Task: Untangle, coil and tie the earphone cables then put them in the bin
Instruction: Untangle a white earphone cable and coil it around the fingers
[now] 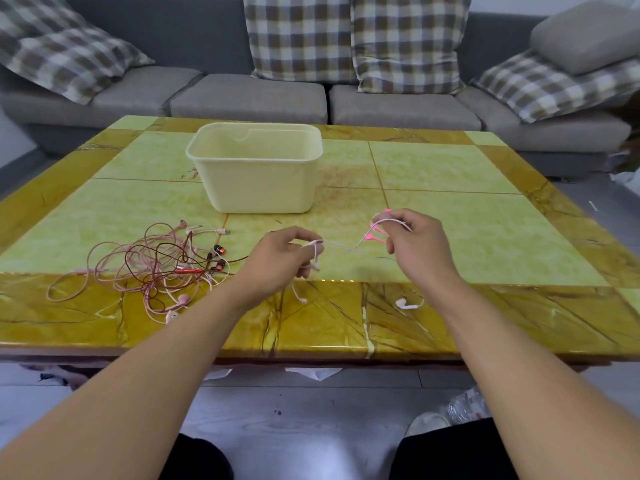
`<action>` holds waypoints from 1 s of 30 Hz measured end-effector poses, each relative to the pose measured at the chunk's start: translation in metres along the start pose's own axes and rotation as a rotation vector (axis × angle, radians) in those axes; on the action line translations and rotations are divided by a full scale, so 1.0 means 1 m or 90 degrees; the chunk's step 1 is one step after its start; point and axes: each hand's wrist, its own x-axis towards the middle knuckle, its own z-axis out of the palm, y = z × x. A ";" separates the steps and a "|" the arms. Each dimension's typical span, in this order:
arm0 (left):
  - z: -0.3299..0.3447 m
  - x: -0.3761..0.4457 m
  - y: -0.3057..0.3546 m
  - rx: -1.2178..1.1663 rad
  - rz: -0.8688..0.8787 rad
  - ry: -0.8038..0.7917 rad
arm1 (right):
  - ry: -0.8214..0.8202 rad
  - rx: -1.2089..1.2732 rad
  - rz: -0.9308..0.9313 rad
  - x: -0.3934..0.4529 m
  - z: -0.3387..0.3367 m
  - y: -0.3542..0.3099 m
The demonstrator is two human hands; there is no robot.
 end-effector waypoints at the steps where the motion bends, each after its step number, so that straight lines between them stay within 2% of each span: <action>1: -0.003 0.000 0.000 -0.059 -0.010 -0.011 | 0.008 0.007 0.011 0.002 0.002 0.002; 3: -0.007 0.000 -0.001 -0.158 -0.040 -0.032 | 0.005 0.005 0.038 0.005 0.004 0.002; 5: -0.009 0.000 -0.001 -0.234 -0.073 -0.034 | -0.056 -0.036 0.064 0.003 0.006 0.002; 9: -0.008 -0.002 0.002 -0.274 -0.103 -0.029 | -0.134 -0.276 0.031 -0.003 0.014 0.004; 13: -0.009 -0.005 0.002 -0.270 -0.100 -0.087 | -0.179 -0.162 -0.062 -0.011 0.021 -0.008; 18: -0.010 -0.006 0.003 -0.266 -0.107 -0.131 | -0.336 -0.192 -0.019 -0.018 0.029 -0.007; 22: -0.008 -0.008 0.002 -0.310 -0.148 -0.152 | -0.328 -0.111 -0.010 -0.017 0.030 -0.008; 24: -0.007 -0.009 0.002 -0.336 -0.175 -0.169 | -0.302 -0.017 -0.002 -0.017 0.029 -0.011; 26: -0.007 -0.009 0.001 -0.360 -0.187 -0.182 | -0.256 -0.014 -0.012 -0.015 0.028 -0.012; 28: -0.007 -0.009 0.000 -0.347 -0.176 -0.176 | -0.225 -0.020 -0.023 -0.014 0.031 -0.011; 30: -0.005 -0.008 -0.003 -0.287 -0.166 -0.161 | -0.206 0.054 -0.029 -0.016 0.032 -0.013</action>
